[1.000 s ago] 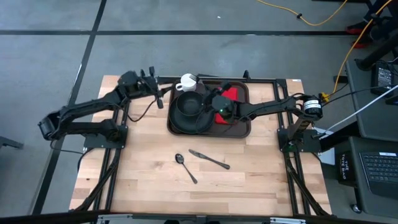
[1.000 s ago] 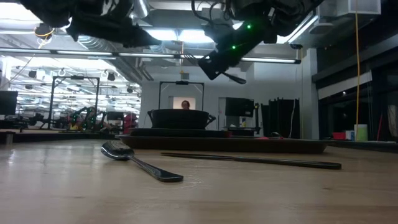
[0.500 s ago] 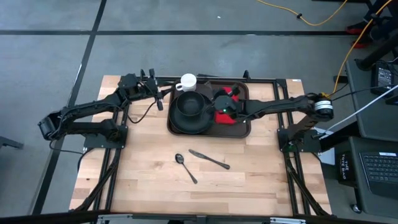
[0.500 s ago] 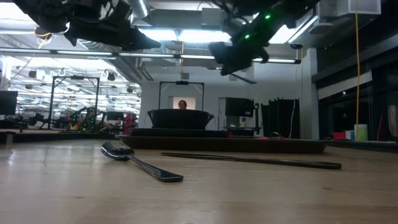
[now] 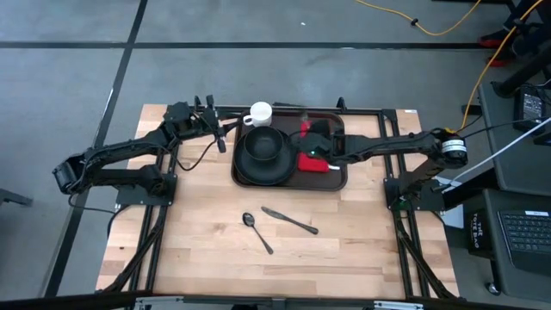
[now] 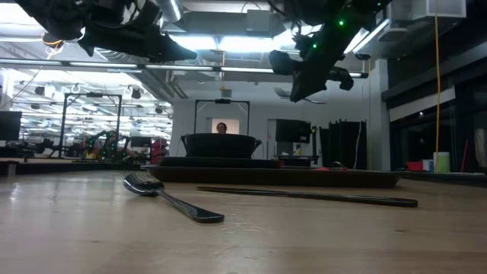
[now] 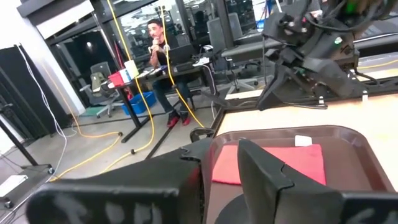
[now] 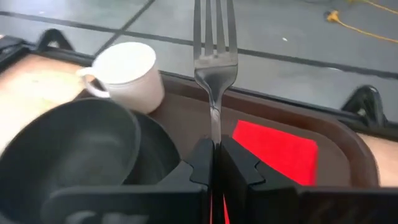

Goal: Set up tray
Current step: Put the black fork on the red table napkin

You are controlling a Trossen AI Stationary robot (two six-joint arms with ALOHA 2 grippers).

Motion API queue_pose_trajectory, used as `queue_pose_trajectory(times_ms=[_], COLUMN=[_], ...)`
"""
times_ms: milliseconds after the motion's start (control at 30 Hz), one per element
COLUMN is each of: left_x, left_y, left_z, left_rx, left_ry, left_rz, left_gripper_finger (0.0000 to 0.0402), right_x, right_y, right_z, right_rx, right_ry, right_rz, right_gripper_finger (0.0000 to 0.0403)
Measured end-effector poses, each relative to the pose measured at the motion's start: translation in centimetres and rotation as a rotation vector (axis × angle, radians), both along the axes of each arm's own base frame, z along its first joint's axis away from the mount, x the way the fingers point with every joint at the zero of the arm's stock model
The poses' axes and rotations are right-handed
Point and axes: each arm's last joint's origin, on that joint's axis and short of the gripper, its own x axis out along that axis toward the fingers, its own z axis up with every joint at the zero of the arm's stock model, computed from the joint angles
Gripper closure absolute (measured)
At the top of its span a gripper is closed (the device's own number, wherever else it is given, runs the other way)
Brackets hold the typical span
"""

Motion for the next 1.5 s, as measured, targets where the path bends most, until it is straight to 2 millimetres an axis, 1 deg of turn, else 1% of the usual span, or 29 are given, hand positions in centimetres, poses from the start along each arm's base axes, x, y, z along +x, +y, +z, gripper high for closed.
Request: queue_pose_trajectory(times_ms=[167, 333, 467, 567, 633, 800, 967, 1233, 1500], left_x=[0.0, 0.0, 0.0, 0.0, 0.0, 0.0, 0.0, 0.0, 0.0], left_y=[0.1, 0.1, 0.1, 0.1, 0.1, 0.1, 0.1, 0.1, 0.1], left_z=[0.0, 0.0, 0.1, 0.2, 0.2, 0.2, 0.2, 0.2, 0.1], left_rx=[0.014, 0.056, 0.087, 0.095, 0.095, 0.094, 0.094, 0.094, 0.092], left_ry=[0.005, 0.018, 0.022, 0.017, 0.017, 0.018, 0.018, 0.018, 0.02], left_rz=[0.019, 0.023, 0.022, 0.022, 0.022, 0.022, 0.022, 0.022, 0.021], left_gripper_finger=[0.0332, 0.0334, 0.0336, 0.0334, 0.0333, 0.0336, 0.0338, 0.0337, 0.034], right_x=[-0.5, -0.8, -0.6, -0.3, -0.2, 0.0, 0.1, -0.1, 0.2], right_y=[-0.7, -1.7, -2.9, -3.8, -4.2, -5.1, -5.3, -5.2, -5.3], right_z=[-0.4, -1.6, -3.2, -4.4, -5.4, -7.1, -8.0, -8.5, -10.1], right_rx=[0.034, 0.093, 0.167, 0.224, 0.261, 0.34, 0.36, 0.368, 0.387], right_ry=[-0.009, -0.007, -0.008, 0.01, 0.037, 0.041, 0.038, 0.025, 0.043], right_rz=[-0.072, -0.162, -0.207, -0.211, -0.211, -0.246, -0.287, -0.315, -0.336], right_gripper_finger=[0.0383, 0.0383, 0.0383, 0.0383, 0.0383, 0.0383, 0.0383, 0.0383, 0.0383])
